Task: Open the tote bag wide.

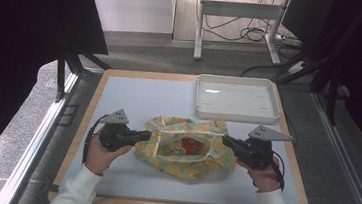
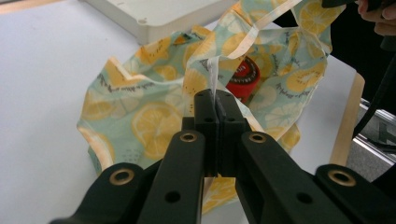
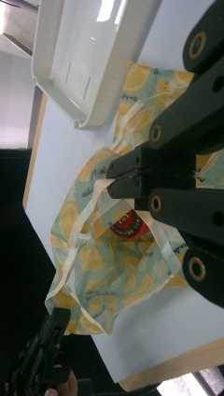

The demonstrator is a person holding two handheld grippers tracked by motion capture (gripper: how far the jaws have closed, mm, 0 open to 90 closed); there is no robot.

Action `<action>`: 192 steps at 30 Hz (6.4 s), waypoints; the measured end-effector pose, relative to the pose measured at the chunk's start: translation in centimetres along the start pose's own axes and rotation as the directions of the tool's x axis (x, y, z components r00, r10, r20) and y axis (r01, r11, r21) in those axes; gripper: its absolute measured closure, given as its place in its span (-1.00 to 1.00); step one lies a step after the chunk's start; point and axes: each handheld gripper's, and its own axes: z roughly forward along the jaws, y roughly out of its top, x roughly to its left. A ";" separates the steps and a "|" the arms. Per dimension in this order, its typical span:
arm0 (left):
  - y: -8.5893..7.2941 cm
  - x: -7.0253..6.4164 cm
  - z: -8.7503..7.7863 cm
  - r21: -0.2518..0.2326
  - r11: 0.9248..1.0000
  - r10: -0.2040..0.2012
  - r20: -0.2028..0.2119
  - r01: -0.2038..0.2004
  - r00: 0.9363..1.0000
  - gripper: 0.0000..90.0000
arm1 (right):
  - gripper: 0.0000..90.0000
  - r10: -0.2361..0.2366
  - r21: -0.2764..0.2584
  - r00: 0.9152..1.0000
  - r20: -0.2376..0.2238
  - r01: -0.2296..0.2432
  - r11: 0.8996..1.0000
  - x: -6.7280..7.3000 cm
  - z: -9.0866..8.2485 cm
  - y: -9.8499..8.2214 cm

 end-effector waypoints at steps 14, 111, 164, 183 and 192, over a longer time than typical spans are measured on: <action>-1.6 -0.8 -0.5 0.017 1.000 -0.006 0.025 0.006 1.000 1.00 | 0.97 -0.028 0.046 0.998 -0.050 0.031 0.998 1.1 -1.0 -1.6; 0.9 -0.5 2.7 0.029 0.999 -0.019 0.004 0.019 1.000 1.00 | 0.96 -0.024 0.099 0.999 -0.021 0.026 0.995 1.2 3.2 -0.1; -1.8 0.5 7.2 0.169 0.985 -0.041 0.019 0.037 0.999 1.00 | 0.98 -0.070 0.277 0.997 -0.032 0.076 0.958 -0.3 6.8 -3.3; -2.1 0.9 8.5 0.205 0.977 -0.054 0.009 0.051 0.998 1.00 | 0.97 -0.068 0.315 0.997 -0.028 0.074 0.946 -0.8 7.6 -3.9; -1.7 1.5 9.7 0.216 0.975 -0.051 -0.023 0.055 0.998 1.00 | 0.97 -0.067 0.309 0.997 0.025 0.056 0.950 -2.1 8.5 -3.6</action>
